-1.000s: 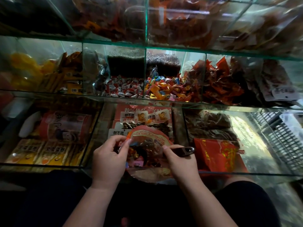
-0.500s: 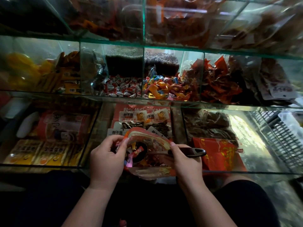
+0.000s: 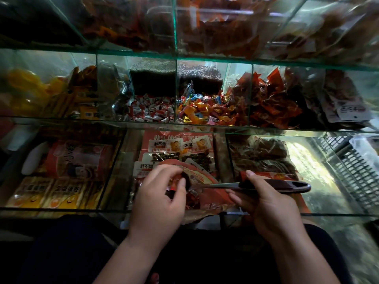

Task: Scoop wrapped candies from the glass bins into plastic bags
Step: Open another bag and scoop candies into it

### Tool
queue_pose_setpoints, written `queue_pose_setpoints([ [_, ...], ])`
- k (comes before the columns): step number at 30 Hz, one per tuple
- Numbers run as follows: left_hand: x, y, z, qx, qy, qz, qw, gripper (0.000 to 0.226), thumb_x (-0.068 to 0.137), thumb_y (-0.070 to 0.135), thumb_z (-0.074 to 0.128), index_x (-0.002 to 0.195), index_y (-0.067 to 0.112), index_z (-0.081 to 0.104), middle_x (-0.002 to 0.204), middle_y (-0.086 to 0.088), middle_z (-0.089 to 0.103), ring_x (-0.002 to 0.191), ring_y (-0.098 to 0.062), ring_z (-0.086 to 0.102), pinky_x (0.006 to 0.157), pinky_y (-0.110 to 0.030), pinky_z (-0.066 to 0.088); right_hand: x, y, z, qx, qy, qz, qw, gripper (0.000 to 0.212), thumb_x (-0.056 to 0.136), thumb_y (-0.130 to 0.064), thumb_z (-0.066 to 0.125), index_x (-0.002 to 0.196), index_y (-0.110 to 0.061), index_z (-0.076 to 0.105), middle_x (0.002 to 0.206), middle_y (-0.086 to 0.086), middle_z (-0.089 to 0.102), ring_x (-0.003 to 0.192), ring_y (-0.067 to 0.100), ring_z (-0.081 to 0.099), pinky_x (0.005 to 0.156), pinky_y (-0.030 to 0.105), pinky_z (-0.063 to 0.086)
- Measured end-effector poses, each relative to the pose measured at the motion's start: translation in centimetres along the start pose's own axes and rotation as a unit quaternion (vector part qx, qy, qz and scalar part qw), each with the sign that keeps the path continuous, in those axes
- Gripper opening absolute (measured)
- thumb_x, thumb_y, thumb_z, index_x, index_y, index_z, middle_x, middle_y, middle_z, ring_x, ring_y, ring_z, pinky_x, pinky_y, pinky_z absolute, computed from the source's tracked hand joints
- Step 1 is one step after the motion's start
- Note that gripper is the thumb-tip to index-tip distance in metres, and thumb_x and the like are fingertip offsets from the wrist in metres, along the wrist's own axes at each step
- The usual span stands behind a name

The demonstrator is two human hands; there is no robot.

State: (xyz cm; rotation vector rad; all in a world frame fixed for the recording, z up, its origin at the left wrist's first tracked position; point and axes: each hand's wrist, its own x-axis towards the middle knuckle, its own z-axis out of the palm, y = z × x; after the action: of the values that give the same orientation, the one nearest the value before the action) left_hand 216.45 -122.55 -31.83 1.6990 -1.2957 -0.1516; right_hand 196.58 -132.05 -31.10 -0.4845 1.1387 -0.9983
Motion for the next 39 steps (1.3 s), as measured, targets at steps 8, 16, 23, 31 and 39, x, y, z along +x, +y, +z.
queue_pose_setpoints([
  [8,0.8,-1.7,2.9,0.149,-0.118,-0.105,0.976,0.058,0.097,0.058,0.047,0.148,0.03,0.044,0.155,0.011,0.037,0.145,-0.009,0.028,0.116,-0.037,0.028,-4.7,-4.4,-1.6,-0.026,-0.075,-0.048,0.996,0.009,0.058,-0.007,0.079,0.066,-0.012,0.079,0.077,0.022,0.075,0.074,0.039,0.078,0.062,0.033,0.065],
  [16,4.9,0.3,3.0,0.121,-0.027,-0.01,0.992,0.045,0.1,0.041,0.054,0.14,0.019,0.054,0.148,0.003,0.047,0.142,-0.016,0.035,0.117,-0.042,0.031,-6.6,-6.8,0.1,0.016,-0.112,-0.105,0.988,0.016,0.054,-0.003,0.075,0.067,-0.013,0.076,0.076,0.023,0.074,0.074,0.039,0.077,0.07,0.036,0.065],
  [23,14.6,2.4,4.9,0.17,-0.065,0.048,0.982,0.051,0.104,0.045,0.04,0.149,0.022,0.039,0.156,-0.004,0.039,0.147,-0.024,0.028,0.122,-0.049,0.019,-5.5,-8.6,4.1,0.102,-0.11,-0.159,0.976,0.015,0.082,0.005,0.067,0.092,-0.006,0.064,0.07,0.009,0.076,0.071,0.022,0.079,0.064,0.024,0.063],
  [31,24.5,2.9,9.2,0.121,-0.117,-0.015,0.986,0.052,0.1,0.034,0.053,0.145,0.007,0.045,0.148,-0.015,0.047,0.137,-0.032,0.043,0.116,-0.041,0.033,3.3,-9.4,8.4,-0.253,-0.031,-0.508,0.823,0.008,0.089,-0.005,0.075,0.093,-0.012,0.075,0.09,0.001,0.076,0.091,0.011,0.073,0.081,0.029,0.06],
  [39,20.1,1.3,6.2,0.006,-0.08,-0.058,0.995,0.065,0.097,0.049,0.058,0.154,0.032,0.031,0.16,0.005,0.032,0.144,-0.017,0.034,0.114,-0.031,0.026,3.4,-9.1,7.2,-0.417,-0.155,-0.632,0.634,0.01,0.09,-0.005,0.073,0.099,-0.01,0.074,0.099,-0.003,0.072,0.099,0.01,0.07,0.086,0.025,0.056],
])
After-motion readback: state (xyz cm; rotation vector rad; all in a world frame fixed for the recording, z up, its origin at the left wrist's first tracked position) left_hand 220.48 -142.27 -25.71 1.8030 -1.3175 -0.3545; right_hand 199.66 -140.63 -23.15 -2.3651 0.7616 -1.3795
